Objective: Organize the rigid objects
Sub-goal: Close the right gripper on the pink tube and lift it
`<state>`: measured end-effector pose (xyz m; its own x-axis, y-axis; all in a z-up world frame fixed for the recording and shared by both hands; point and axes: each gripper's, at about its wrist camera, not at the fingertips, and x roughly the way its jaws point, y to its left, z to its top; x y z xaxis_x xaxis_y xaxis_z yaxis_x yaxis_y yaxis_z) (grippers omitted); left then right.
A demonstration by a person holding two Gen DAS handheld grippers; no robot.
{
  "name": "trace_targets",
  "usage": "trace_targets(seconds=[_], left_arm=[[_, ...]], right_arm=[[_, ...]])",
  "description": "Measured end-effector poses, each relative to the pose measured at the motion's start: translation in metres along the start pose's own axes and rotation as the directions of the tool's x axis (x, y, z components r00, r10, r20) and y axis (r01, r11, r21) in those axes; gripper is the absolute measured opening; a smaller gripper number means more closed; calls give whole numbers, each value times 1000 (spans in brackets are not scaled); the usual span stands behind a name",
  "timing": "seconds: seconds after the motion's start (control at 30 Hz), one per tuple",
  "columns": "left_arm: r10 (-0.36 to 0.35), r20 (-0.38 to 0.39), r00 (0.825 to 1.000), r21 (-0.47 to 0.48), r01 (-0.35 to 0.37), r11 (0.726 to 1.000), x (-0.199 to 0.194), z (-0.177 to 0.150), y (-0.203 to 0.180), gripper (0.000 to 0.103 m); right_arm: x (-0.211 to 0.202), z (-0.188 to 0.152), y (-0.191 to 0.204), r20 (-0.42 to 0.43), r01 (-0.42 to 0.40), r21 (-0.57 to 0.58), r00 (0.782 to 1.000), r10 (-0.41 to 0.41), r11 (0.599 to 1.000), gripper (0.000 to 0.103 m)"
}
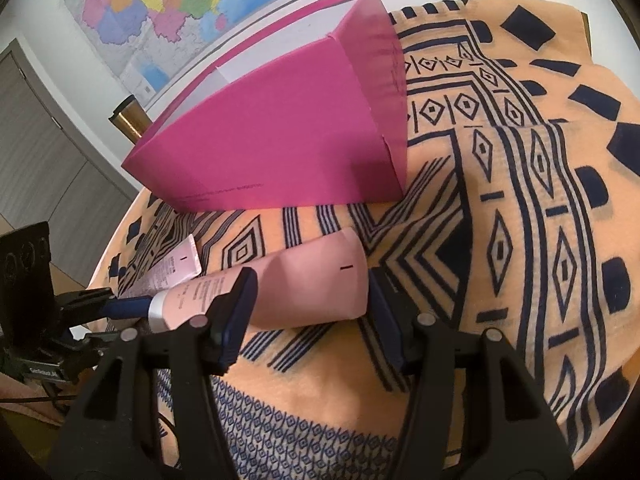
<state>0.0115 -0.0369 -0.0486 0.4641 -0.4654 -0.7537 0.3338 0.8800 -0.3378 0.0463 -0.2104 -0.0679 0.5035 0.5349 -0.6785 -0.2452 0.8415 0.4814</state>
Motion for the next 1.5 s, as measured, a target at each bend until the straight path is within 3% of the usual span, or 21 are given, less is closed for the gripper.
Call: trace_targets(seconds=[0.5,1.5], left_arm=[[23,-3,1000,-10,-23,1000,4,5,4,46],[49,13,999,-3,-49,999,-1,4,0,45]], right_arm=[[-17,-20,5,-29,-3,-11,1000,3,1000,59],[-21,-16,6,25,5,-3,1000,-5,1000,55]])
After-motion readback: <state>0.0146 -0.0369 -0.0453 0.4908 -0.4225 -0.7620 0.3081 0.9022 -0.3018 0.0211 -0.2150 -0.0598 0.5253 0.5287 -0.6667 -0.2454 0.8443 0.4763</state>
